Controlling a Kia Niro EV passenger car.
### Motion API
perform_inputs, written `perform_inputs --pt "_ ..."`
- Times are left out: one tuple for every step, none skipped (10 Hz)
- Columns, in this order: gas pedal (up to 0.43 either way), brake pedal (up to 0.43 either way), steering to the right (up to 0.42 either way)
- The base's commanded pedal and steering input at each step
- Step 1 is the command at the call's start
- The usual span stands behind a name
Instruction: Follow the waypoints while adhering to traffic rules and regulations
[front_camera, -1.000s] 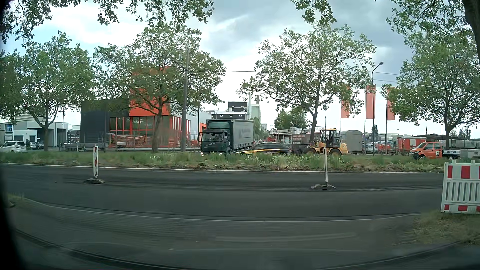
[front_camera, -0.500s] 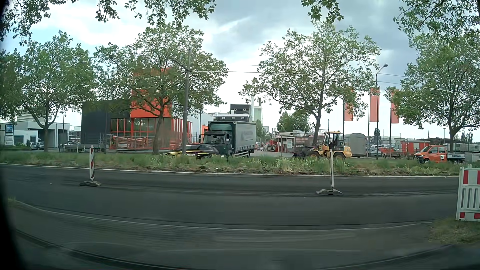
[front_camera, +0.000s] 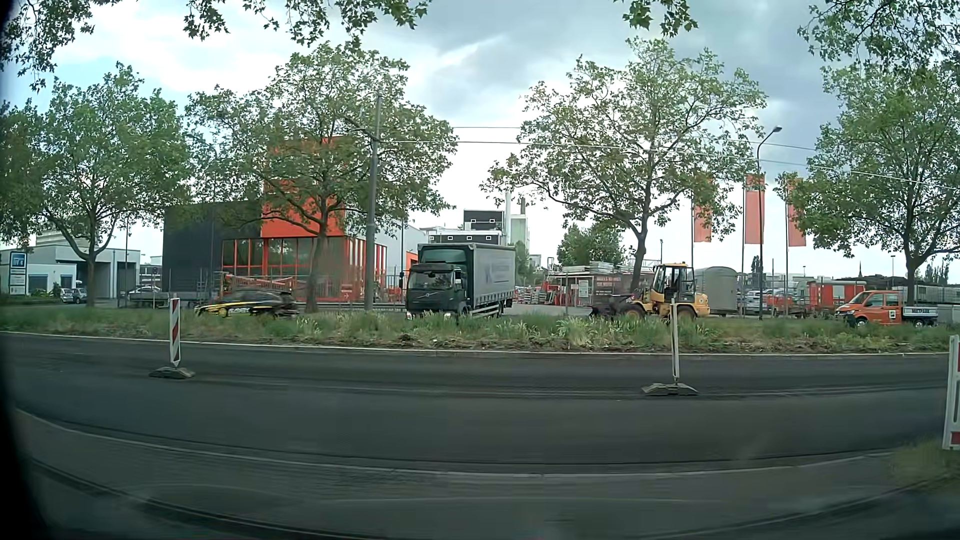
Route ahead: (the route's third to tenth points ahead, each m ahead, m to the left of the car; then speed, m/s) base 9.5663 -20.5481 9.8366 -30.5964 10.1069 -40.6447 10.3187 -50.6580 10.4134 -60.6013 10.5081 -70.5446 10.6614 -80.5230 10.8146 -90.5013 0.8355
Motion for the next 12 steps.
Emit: perform_inputs --pt "0.000 0.152 -0.077" --pt "0.000 0.128 -0.077" --pt "0.000 0.104 -0.078" --pt "0.000 0.067 -0.079" --pt "0.000 0.037 -0.082" --pt "0.000 0.037 -0.090" --pt "0.000 0.037 -0.104" --pt "0.000 0.037 -0.115" --pt "0.000 0.037 -0.122" --pt "0.000 0.037 -0.126" --pt "0.000 0.037 -0.126" --pt "0.000 0.037 -0.122"
